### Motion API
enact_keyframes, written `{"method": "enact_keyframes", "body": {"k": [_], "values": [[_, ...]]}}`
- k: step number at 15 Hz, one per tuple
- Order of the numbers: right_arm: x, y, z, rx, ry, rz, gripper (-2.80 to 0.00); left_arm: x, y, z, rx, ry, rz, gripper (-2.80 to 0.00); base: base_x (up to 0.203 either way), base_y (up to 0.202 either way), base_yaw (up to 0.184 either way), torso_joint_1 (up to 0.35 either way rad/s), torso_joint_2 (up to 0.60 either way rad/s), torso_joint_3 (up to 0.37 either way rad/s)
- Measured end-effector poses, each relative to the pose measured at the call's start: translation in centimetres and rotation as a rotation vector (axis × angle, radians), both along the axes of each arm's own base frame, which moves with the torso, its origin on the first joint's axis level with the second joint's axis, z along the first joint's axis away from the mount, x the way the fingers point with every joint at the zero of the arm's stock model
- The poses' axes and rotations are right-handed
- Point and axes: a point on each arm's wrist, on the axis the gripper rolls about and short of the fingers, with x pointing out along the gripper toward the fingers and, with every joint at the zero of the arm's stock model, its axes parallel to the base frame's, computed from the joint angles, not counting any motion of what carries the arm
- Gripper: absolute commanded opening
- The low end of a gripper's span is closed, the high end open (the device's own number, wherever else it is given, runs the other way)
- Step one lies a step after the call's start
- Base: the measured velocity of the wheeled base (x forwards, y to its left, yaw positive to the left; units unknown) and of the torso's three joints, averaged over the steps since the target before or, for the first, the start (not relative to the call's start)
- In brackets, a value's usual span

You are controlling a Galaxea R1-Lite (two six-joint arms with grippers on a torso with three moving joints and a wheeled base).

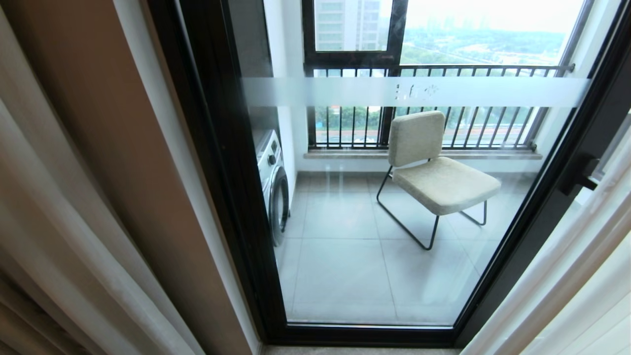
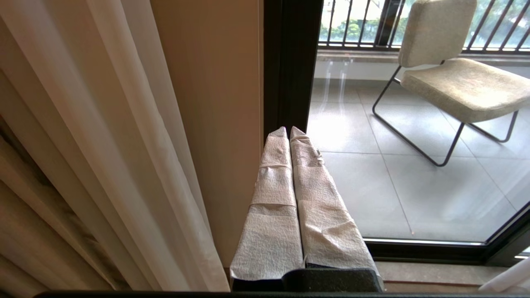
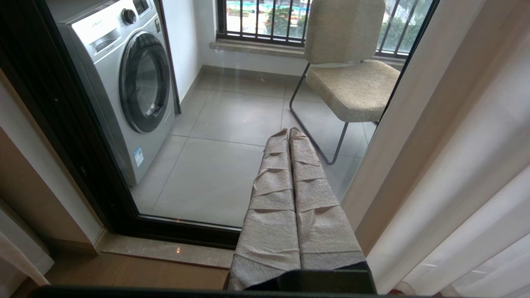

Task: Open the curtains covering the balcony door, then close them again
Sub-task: Pull the inner curtains open on both sides

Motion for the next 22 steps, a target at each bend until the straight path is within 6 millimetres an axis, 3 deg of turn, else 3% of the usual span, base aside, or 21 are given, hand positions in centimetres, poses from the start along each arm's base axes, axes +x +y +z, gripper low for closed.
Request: {"method": "enact_keyframes", "body": {"k": [22], "values": [[0.00,0.00,-0.01,0.000,0.000,0.000,-2.80,-0.01,0.00,0.05,-0.004,-0.003,0.001,-2.80,0.000,0.000,0.000,0.000,0.00,0.000]]}}
